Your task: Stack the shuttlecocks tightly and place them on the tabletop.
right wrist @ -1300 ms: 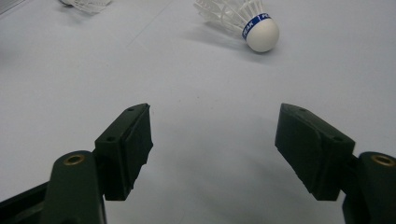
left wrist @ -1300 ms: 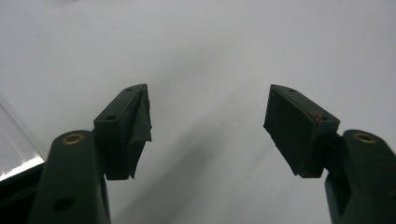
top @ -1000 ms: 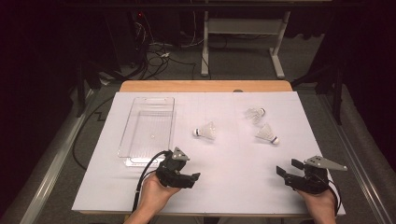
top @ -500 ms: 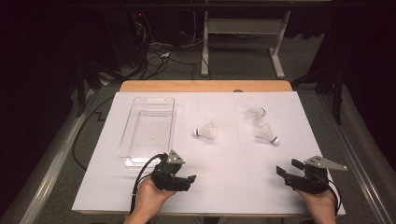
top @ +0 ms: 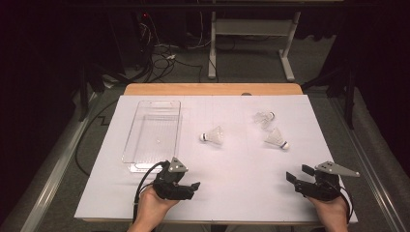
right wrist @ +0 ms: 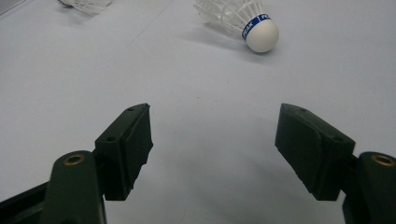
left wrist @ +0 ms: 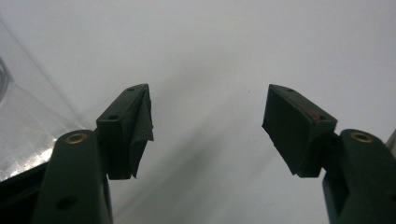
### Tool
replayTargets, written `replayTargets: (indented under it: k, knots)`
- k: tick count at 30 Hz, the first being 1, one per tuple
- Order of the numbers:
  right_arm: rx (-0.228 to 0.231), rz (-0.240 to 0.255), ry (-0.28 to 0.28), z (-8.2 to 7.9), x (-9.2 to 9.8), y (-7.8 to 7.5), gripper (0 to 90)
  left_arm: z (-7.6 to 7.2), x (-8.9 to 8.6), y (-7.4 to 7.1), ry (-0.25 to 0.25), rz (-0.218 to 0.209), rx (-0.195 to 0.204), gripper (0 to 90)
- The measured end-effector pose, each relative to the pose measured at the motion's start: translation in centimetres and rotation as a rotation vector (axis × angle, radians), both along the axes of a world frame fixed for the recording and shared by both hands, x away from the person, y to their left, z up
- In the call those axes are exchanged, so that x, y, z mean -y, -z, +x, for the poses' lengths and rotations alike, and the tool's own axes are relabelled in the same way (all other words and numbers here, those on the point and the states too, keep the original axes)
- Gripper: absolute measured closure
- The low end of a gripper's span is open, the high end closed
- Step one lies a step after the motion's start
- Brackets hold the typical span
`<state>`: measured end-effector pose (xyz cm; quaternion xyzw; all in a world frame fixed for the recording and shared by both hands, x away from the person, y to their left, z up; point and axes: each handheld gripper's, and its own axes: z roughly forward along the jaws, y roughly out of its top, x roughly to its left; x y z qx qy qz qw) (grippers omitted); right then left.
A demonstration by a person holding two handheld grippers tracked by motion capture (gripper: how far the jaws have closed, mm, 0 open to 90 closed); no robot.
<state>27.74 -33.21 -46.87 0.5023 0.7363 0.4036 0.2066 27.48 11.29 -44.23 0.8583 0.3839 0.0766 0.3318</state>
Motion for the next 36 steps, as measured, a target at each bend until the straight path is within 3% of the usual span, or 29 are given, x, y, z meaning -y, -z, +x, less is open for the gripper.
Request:
replayTargets:
  k: [28, 36]
  knots:
    - [-0.002, -0.004, 0.005, 0.0, 0.0, 0.0, 27.7, -1.4, -2.8, 0.4, -0.062, -0.033, 0.021, 33.4]
    - [-0.001, -0.005, 0.005, 0.0, 0.0, 0.0, 27.6, -1.9, -4.1, 0.7, -0.099, -0.037, 0.033, 33.3]
